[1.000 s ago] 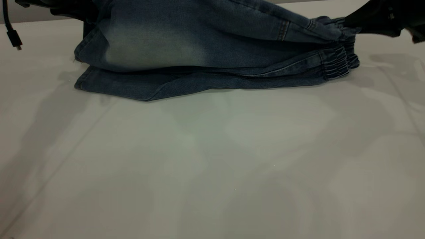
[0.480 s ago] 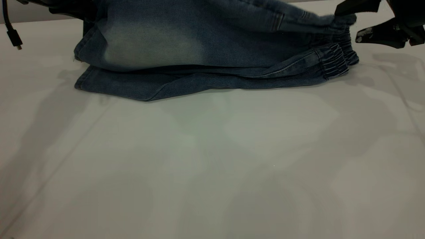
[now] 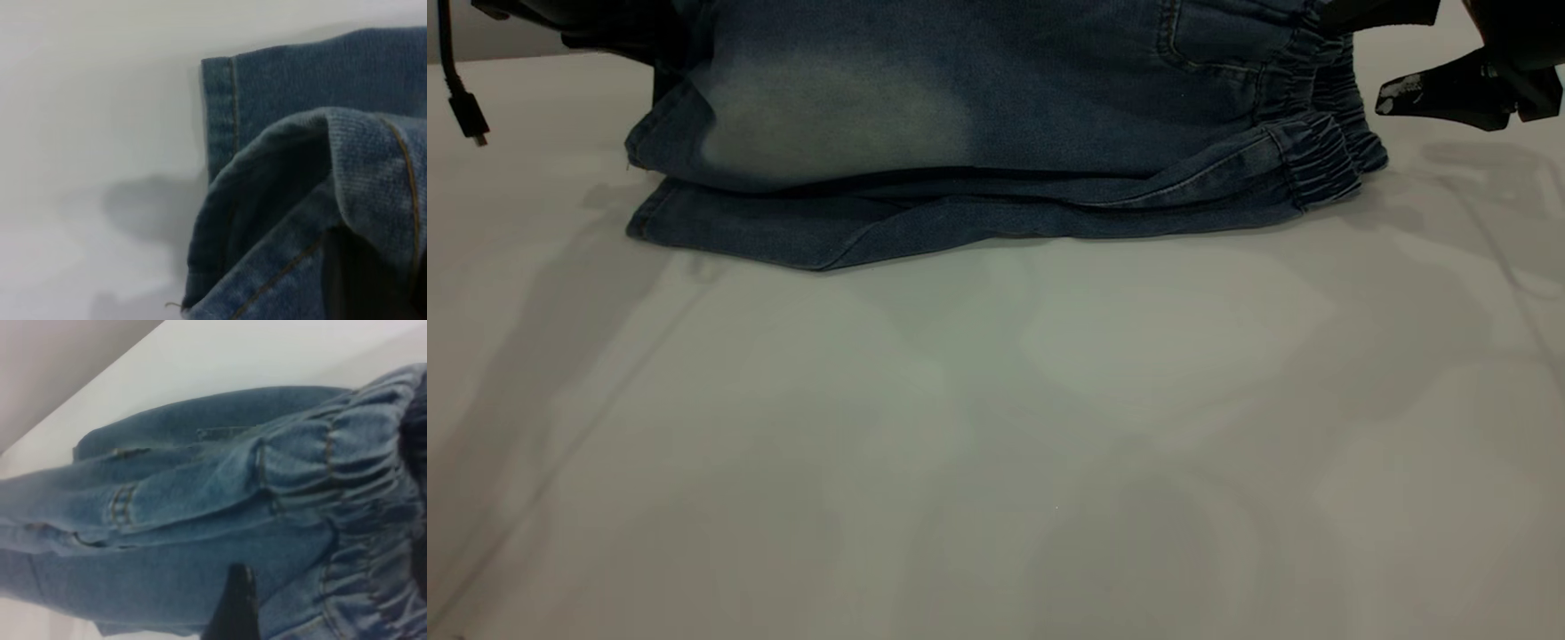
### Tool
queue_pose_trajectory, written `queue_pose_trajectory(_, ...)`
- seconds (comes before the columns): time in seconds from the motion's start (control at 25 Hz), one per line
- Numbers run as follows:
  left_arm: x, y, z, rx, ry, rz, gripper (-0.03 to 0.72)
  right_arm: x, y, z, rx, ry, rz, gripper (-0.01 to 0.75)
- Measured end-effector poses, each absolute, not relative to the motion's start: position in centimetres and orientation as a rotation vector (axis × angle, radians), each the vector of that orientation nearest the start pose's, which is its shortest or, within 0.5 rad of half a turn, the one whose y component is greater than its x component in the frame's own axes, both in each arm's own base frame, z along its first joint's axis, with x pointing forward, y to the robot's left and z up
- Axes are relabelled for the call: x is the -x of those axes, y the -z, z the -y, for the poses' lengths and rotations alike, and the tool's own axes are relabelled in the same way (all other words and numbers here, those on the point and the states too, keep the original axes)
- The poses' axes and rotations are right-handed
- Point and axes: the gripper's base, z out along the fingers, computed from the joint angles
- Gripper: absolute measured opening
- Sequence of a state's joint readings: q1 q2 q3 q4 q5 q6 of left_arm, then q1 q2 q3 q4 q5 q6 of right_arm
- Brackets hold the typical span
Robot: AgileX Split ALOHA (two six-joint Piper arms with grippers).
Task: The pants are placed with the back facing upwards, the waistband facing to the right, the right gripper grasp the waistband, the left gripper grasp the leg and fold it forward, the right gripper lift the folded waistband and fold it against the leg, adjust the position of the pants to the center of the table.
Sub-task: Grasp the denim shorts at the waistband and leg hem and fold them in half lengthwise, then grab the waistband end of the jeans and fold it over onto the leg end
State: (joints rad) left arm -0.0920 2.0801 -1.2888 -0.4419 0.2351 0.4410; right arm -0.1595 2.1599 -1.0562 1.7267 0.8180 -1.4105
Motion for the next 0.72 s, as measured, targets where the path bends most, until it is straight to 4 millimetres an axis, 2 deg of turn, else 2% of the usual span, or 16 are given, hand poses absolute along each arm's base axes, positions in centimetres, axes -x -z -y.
queue_pose_trajectory(0.24,-43.4,-13.6,4.6,-0.143,0.123,-2.416,0.452,-38.7,-8.8,-0.5,-0.266,-1.089,-2.320,0.591)
queue_pose_trajectory(0.36,-43.7,-13.8,4.5,-0.132,0.110,-2.389,0.552,-38.6,-8.8,-0.5,-0.267,-1.090,-2.321,0.591)
queue_pose_trajectory(0.48,-43.7,-13.8,4.5,-0.130,0.107,-2.384,0.584,-38.6,-8.8,-0.5,-0.273,-1.095,-2.329,0.591)
queue_pose_trajectory(0.72,-43.4,-14.6,4.6,-0.140,0.128,-2.398,0.584,-38.2,-8.5,-0.6,-0.266,-1.108,-2.386,0.591)
